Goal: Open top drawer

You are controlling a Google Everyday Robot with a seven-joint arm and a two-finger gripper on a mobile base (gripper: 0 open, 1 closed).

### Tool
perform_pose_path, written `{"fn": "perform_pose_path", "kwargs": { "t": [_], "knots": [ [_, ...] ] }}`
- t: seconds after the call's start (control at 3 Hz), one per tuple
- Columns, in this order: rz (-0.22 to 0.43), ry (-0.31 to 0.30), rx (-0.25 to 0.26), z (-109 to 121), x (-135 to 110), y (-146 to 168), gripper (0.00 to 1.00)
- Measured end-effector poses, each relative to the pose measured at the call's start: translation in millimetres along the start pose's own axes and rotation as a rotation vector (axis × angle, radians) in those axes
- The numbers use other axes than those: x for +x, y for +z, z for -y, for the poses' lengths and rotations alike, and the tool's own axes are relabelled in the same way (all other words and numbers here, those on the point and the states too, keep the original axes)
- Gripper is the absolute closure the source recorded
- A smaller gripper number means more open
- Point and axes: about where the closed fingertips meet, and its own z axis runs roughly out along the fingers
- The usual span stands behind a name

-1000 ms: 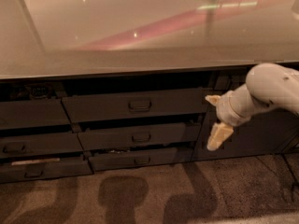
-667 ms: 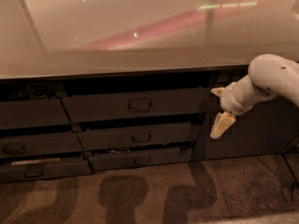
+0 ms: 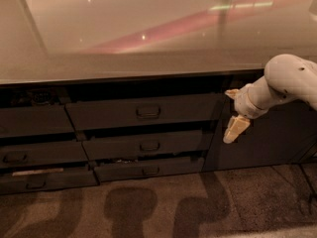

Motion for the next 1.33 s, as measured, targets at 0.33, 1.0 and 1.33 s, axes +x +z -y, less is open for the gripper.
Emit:
{"fn": "perform_pose_path", "kwargs": {
  "t": [0.33, 1.0, 1.33],
  "knots": [
    [-0.028, -0.047, -0.029, -7.0, -14.9, 12.3, 0.0],
    [-0.097, -0.316, -0.112, -63.6, -94.8, 40.0, 0.0],
    [-0.097, -0.317, -0.112, -63.7, -94.8, 40.1, 0.0]
  ]
}}
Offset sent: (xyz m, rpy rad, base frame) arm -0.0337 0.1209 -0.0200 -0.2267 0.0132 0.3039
